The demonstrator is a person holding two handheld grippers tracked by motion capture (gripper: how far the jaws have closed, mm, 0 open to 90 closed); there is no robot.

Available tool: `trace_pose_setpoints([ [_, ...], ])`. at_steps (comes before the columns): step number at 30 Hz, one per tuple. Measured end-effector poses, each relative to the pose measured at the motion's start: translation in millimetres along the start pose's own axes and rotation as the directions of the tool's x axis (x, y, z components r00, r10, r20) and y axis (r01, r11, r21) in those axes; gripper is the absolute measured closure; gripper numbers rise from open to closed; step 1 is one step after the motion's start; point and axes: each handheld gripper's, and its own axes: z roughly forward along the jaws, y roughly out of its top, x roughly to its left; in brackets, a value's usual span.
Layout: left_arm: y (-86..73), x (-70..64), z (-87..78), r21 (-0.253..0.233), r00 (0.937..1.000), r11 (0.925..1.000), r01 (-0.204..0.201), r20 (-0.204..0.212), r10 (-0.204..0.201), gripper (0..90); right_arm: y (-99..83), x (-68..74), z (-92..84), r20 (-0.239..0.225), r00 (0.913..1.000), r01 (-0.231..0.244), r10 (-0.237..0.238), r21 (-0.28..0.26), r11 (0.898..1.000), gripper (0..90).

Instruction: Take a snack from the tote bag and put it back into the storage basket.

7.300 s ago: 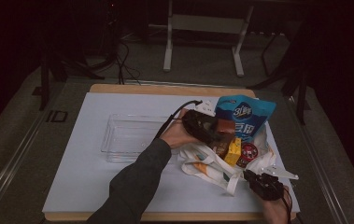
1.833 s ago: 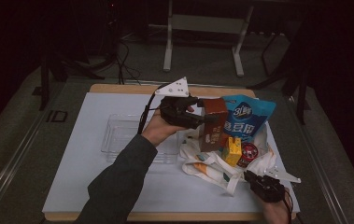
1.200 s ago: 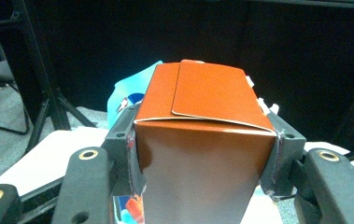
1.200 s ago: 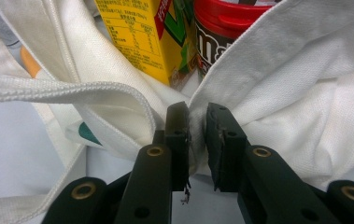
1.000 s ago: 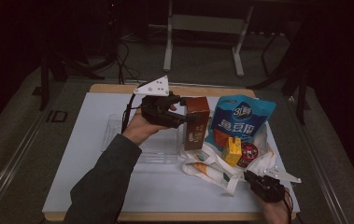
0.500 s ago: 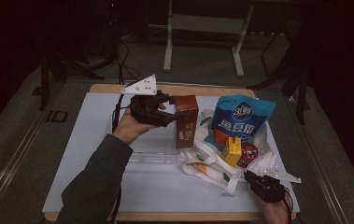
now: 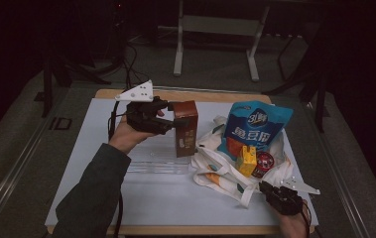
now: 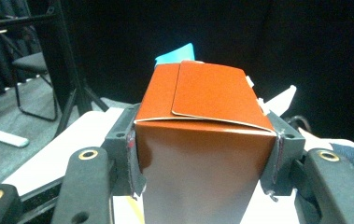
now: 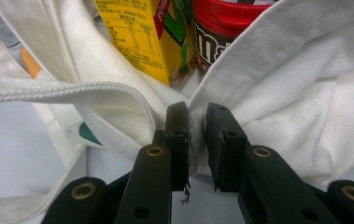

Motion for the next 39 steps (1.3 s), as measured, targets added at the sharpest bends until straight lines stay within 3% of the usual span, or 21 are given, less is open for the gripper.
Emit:
trace_pose_setpoints([
  [13, -12.9, 9.4, -15.7, 0.022, 0.9992, 0.9996, 0.017, -0.035, -0.016, 43.0, -0.1, -0.1, -0.1, -0.001, 1.0000, -0.004, 0.004, 0.001, 1.000, 78.7],
  [21, -27.2, 16.1, -29.2, 0.041, 0.9954, 0.9984, 0.040, -0.089, -0.036, 43.0, -0.2, 0.0, -0.1, 0.000, 1.0000, -0.005, 0.005, 0.000, 1.000, 78.7],
  [31, -43.4, 23.4, -46.1, 0.085, 0.9892, 0.9939, 0.070, -0.134, -0.058, 43.0, -0.4, -0.2, 0.0, -0.001, 1.0000, -0.006, 0.006, -0.001, 1.000, 78.7],
  [39, -53.5, 26.0, -51.0, 0.128, 0.9877, 0.9886, 0.080, -0.144, -0.061, 42.9, -0.4, -0.4, 0.0, -0.003, 1.0000, -0.006, 0.006, -0.001, 1.000, 78.7],
])
